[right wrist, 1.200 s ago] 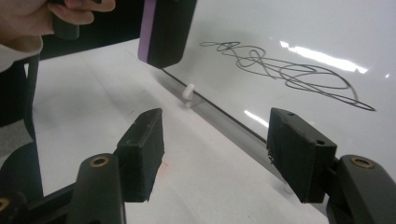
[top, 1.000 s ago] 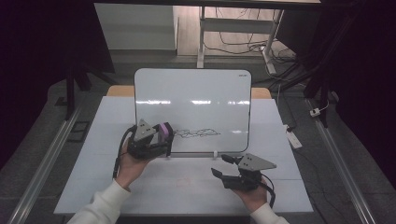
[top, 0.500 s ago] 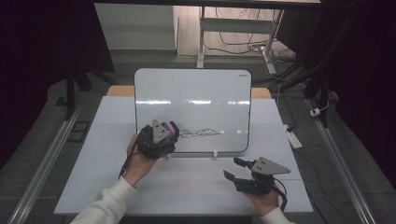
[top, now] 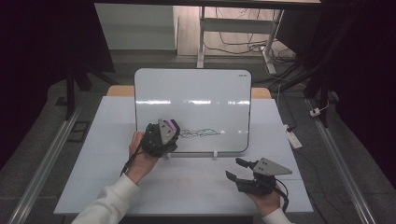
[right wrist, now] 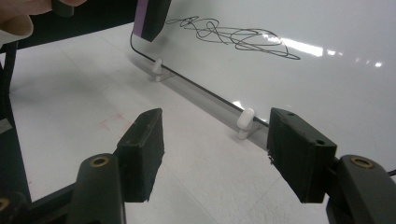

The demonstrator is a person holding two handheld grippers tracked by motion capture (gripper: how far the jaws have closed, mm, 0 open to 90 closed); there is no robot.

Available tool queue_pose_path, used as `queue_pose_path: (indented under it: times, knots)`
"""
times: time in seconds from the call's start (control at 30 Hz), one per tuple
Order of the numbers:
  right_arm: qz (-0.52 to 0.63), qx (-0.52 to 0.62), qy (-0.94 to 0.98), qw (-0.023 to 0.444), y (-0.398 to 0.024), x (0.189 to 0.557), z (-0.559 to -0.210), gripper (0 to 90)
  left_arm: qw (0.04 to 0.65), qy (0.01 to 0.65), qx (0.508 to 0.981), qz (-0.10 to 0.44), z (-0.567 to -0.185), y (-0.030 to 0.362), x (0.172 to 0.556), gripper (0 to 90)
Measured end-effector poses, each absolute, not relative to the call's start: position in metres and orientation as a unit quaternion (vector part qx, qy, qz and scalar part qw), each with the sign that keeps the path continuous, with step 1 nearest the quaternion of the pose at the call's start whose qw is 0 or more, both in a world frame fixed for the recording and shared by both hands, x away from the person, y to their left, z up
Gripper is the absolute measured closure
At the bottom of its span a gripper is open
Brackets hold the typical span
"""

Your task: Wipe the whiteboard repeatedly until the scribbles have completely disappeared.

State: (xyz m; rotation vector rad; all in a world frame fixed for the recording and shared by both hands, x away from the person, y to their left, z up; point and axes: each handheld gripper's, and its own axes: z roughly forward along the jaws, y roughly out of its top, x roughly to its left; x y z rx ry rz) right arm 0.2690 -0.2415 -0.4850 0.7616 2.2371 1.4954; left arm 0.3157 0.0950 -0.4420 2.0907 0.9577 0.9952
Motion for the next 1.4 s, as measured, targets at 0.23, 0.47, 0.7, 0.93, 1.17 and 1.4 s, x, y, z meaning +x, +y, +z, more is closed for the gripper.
queue_pose_path:
  times: [0.23,0.47,0.7,0.93,1.17,1.4]
  knots:
    - [0.522,0.268,0.791,0.175,-0.241,0.269,-0.486,35.7,0.28,0.343,0.8,0.405,-0.45,0.079,0.323,39.1]
    - [0.524,0.266,0.79,0.175,-0.242,0.268,-0.487,35.7,0.238,0.326,0.809,0.426,-0.459,0.059,0.332,39.1]
    - [0.525,0.263,0.791,0.174,-0.241,0.267,-0.487,35.6,0.227,0.319,0.819,0.42,-0.467,0.047,0.342,39.1]
    - [0.529,0.26,0.789,0.173,-0.24,0.267,-0.487,35.5,0.245,0.3,0.823,0.416,-0.471,0.034,0.342,39.1]
    - [0.531,0.254,0.79,0.172,-0.239,0.266,-0.486,35.5,0.271,0.275,0.828,0.407,-0.476,0.026,0.341,39.1]
    - [0.533,0.25,0.79,0.173,-0.239,0.266,-0.486,35.5,0.281,0.252,0.839,0.391,-0.481,0.011,0.339,39.2]
